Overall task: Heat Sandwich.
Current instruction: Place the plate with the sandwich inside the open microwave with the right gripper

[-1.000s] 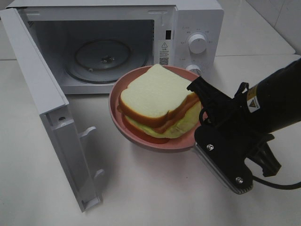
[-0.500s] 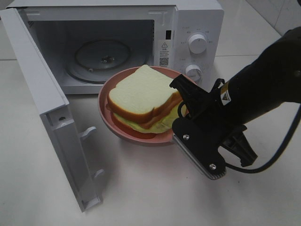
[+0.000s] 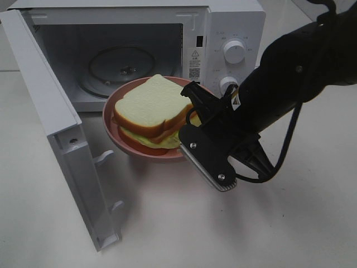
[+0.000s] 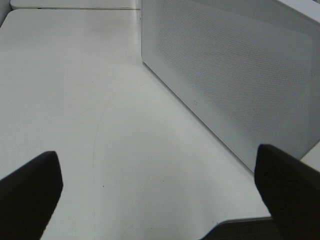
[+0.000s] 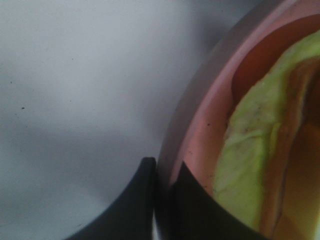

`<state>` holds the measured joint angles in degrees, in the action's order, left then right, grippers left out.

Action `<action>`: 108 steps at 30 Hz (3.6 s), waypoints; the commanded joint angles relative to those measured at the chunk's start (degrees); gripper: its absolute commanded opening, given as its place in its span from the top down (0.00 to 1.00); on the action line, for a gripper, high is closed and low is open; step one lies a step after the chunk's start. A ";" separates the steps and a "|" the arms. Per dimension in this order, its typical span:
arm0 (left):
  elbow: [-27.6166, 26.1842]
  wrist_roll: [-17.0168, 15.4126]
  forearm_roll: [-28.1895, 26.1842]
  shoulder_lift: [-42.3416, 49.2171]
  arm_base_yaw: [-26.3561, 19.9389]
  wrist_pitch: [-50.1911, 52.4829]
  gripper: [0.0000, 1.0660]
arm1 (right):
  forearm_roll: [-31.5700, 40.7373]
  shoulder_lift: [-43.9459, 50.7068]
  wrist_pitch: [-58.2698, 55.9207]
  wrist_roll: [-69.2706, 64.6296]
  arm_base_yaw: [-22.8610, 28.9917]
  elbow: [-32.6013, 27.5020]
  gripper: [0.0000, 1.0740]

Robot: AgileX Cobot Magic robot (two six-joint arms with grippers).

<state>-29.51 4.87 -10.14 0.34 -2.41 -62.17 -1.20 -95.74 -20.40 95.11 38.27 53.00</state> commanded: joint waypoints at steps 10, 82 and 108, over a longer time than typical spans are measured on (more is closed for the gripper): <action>0.06 0.00 -0.40 0.86 0.11 0.57 0.09 | 0.34 -6.19 -3.67 1.15 0.23 10.26 1.00; 0.06 0.00 -0.34 0.86 0.11 0.57 0.09 | -9.34 -42.34 -23.78 -25.44 1.43 68.12 1.00; 0.06 0.00 -0.34 0.86 0.11 0.57 0.09 | -10.26 -43.89 -21.20 -32.20 1.26 67.61 0.45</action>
<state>-29.51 4.87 -10.14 0.34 -2.41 -62.17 -11.34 -140.26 -41.25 63.88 39.53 120.66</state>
